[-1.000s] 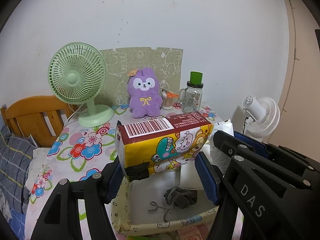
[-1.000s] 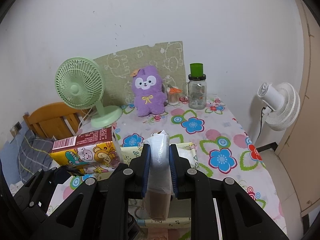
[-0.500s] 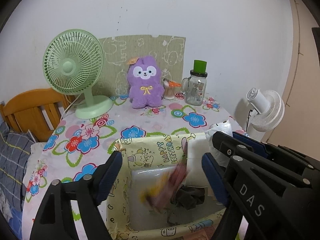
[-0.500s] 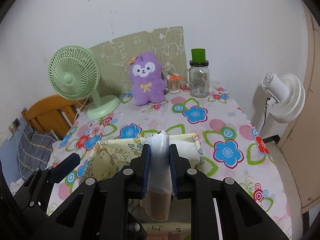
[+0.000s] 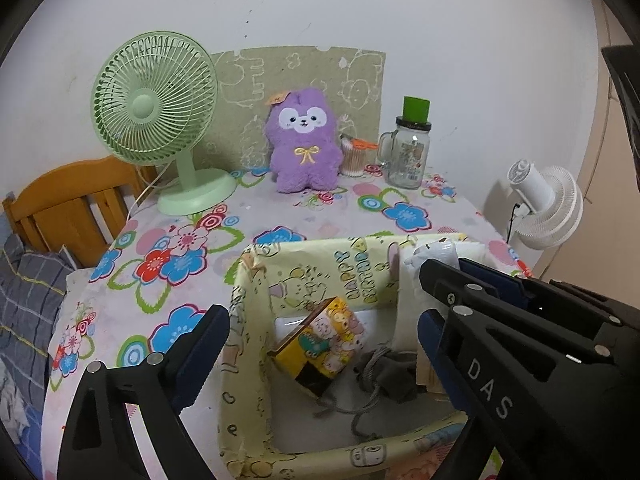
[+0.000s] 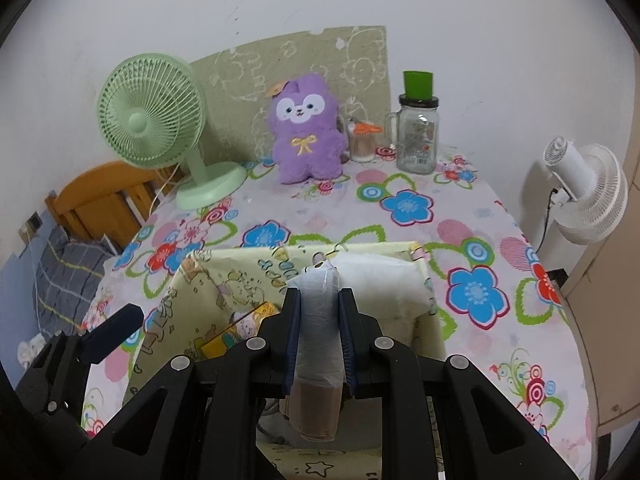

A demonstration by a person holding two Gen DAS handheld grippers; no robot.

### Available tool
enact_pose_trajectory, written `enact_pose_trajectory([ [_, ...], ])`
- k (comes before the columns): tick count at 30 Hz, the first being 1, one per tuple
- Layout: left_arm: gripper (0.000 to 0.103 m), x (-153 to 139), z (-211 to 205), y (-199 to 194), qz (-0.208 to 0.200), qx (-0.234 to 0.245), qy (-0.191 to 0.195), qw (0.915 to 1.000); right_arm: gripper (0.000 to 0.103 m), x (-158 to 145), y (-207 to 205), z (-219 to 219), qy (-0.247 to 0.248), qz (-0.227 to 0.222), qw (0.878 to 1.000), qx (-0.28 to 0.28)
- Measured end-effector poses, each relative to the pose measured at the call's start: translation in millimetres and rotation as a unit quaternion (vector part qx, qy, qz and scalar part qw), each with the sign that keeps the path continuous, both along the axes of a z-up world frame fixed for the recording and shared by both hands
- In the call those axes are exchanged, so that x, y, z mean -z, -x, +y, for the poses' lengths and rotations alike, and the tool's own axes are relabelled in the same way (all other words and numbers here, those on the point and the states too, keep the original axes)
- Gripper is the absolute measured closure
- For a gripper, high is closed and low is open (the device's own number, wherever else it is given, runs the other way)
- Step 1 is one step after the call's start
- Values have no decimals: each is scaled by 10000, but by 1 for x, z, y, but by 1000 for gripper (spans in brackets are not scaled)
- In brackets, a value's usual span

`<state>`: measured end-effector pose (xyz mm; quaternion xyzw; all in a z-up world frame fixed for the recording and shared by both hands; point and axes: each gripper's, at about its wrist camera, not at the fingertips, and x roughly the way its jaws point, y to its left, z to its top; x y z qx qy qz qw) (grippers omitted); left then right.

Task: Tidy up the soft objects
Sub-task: 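Lower the snack box into the fabric box with the left tool while the right tool lowers the packet, then open both tools to release the snack box and white packet inside the box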

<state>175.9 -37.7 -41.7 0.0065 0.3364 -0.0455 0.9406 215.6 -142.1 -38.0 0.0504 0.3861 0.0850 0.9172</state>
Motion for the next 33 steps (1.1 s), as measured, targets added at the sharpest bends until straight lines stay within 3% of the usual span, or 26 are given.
enact_pose_trajectory([
  [5,7,5,1,0,76,-11,-48,10000,76,5,-2,3,146,123,9998,3],
  [10,2,6,4,-1,159,-65,19,9998,40,6,-3,-5,378,118,9989,243],
  [12,1,5,6,0,154,-68,80,9998,34,4,0,-11,260,59,9993,261],
  [17,0,1,4,5,94,-26,23,9999,34,-1,6,-13,250,5,9993,271],
  [22,0,-4,4,10,26,-33,-6,10000,23,-8,16,-17,212,-115,9993,291],
  [33,0,-11,-1,24,-61,29,11,10000,14,-18,37,-29,173,-239,9984,476],
])
